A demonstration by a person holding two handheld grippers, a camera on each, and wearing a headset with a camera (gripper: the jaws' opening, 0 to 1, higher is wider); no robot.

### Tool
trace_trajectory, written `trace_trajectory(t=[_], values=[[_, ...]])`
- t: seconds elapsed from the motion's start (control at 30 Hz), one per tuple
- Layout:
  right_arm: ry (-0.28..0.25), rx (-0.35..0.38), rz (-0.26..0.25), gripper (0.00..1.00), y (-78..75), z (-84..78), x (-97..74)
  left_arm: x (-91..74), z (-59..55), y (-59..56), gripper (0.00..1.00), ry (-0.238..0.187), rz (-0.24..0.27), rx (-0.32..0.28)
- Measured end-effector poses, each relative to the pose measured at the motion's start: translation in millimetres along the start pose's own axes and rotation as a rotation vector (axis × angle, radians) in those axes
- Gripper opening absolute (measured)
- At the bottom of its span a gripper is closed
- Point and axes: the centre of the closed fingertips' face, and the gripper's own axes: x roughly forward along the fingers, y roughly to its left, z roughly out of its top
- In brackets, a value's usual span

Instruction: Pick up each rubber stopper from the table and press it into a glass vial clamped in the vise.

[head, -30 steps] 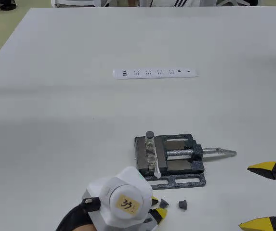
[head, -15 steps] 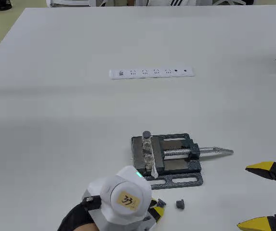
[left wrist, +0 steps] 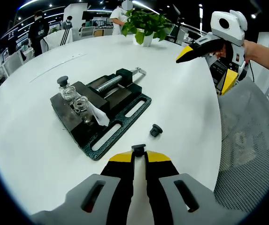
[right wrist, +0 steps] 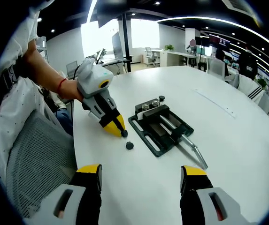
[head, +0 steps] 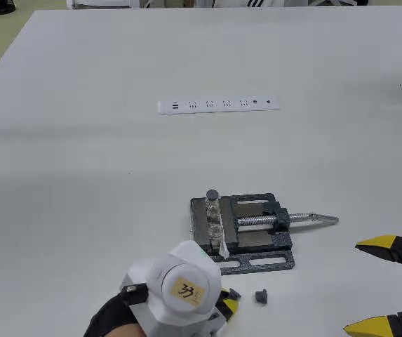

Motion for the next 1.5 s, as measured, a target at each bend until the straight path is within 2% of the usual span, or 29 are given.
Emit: trace_trajectory(t=[0.3, 0.53, 0.7, 0.97, 1.03, 1.07, 1.23, 1.3, 1.4, 1.5], values=[[0.011, 0.000, 0.022, 0.66, 3.2, -5.8, 3.4, -0.1, -0.1, -2.6, 0.04, 0.000, -0.015, 0.068], [-0.004, 0.003, 0.043, 0.64, 10.5, 2.8, 7.9, -4.7, 7.9, -11.4, 0.04, -0.031, -0.041, 0.103], [-0.032, 0.002, 0.065, 0.61, 15.6, 20.4, 10.5, -15.6, 18.3, -19.4, 0.04, -0.060, -0.062, 0.140], [-0.080, -0.014, 0.107, 0.55, 26.6, 58.7, 15.5, -43.5, 43.3, -31.8, 0.04, -0.123, -0.083, 0.201], [-0.090, -0.022, 0.128, 0.51, 32.0, 69.1, 17.2, -51.8, 50.3, -34.6, 0.04, -0.143, -0.089, 0.228], [-0.095, -0.029, 0.148, 0.50, 34.3, 68.5, 18.9, -56.7, 53.2, -35.9, 0.04, -0.150, -0.092, 0.240], [-0.101, -0.067, 0.218, 0.42, 49.2, 87.6, 23.3, -72.3, 60.5, -43.6, 0.04, -0.164, -0.114, 0.326], [-0.099, -0.077, 0.245, 0.37, 53.1, 87.9, 24.8, -76.0, 63.0, -45.8, 0.04, -0.170, -0.121, 0.356], [-0.085, -0.101, 0.301, 0.29, 65.6, 97.0, 25.2, -83.1, 68.0, -49.3, 0.04, -0.182, -0.134, 0.380], [-0.076, -0.123, 0.328, 0.25, 71.0, 102.9, 25.1, -87.6, 71.3, -51.3, 0.04, -0.192, -0.137, 0.409]])
